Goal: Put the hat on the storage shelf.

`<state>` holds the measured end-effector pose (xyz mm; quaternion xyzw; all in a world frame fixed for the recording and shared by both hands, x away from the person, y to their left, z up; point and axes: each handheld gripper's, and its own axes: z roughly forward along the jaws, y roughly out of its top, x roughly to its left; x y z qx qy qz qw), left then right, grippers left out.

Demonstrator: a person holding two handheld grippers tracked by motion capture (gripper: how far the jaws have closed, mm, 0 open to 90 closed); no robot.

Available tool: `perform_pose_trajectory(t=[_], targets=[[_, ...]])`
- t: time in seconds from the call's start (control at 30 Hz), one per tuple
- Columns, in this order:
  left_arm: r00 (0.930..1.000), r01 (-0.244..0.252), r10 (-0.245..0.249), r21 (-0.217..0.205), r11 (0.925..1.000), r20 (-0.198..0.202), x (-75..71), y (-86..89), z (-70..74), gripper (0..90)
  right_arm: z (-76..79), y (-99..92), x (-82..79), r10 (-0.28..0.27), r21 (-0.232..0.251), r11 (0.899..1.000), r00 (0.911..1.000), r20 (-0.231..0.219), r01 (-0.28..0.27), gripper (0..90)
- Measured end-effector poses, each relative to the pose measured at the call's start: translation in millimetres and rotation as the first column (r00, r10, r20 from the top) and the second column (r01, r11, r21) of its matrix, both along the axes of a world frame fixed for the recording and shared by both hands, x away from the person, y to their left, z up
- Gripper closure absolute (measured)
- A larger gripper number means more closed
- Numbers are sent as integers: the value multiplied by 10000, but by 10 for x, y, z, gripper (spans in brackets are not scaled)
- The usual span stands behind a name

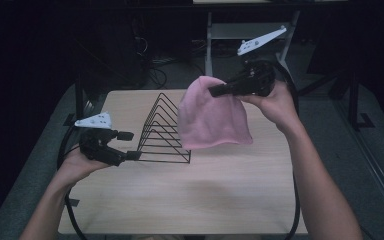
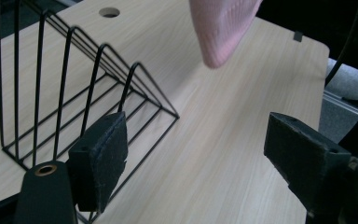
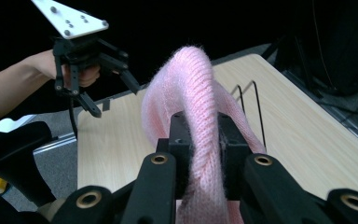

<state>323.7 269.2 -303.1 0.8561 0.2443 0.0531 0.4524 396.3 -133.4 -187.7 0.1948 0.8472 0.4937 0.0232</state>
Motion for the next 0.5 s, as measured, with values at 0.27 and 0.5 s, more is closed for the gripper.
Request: perform_pose_trajectory(t=[0.27,0.5], targets=[[9995,313,-313,12,9995,-105,67,-71,63,216,96,200,13,456,168,9988,9989,130,-458,790],[9986,489,-485,187,9986,-196,134,-126,120,216,185,379,40,766,163,9969,9969,186,-769,790]])
